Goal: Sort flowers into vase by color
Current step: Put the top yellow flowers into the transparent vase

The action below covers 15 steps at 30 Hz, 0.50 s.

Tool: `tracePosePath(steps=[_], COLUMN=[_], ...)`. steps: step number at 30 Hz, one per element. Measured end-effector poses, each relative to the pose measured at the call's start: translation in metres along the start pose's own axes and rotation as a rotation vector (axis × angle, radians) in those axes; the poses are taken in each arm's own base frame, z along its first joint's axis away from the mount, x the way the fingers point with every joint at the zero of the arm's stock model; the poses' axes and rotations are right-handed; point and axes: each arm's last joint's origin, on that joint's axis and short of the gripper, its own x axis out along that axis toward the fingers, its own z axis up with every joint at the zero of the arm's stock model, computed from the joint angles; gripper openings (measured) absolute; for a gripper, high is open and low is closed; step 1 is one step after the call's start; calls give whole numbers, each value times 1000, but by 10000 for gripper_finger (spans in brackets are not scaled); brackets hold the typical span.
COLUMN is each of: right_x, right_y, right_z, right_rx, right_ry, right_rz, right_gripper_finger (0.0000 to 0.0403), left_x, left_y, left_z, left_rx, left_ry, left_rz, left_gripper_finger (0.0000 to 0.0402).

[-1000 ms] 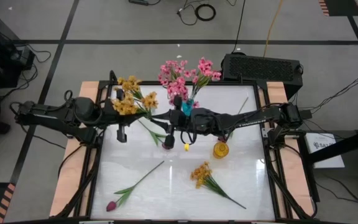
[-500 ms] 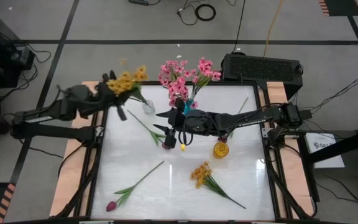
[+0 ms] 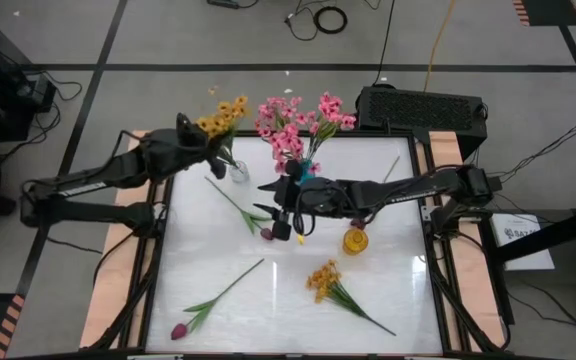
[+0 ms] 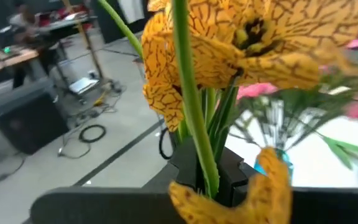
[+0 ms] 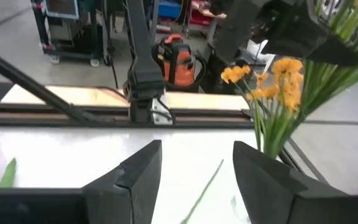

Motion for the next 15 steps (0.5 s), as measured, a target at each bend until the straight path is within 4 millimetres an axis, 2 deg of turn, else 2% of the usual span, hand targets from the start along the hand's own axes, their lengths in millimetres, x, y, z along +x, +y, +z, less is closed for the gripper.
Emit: tracePosePath(steps=[4, 9, 15], right_x=[-18, -38, -45], right_y=[-6, -8, -1], right_z=[9, 20, 23], right_rx=[32, 50, 34], right_ry=[28, 34, 26], right_rz=[2, 12, 37], right_gripper_finger=[190, 190, 189], left_x=[6, 12, 19], left_y=[8, 7, 8], left_z=[-9, -20, -33], left_rx=[-48, -89, -92], left_ry=[24, -14, -5], left_rz=[44, 20, 36], left_gripper_finger=[15, 15, 15])
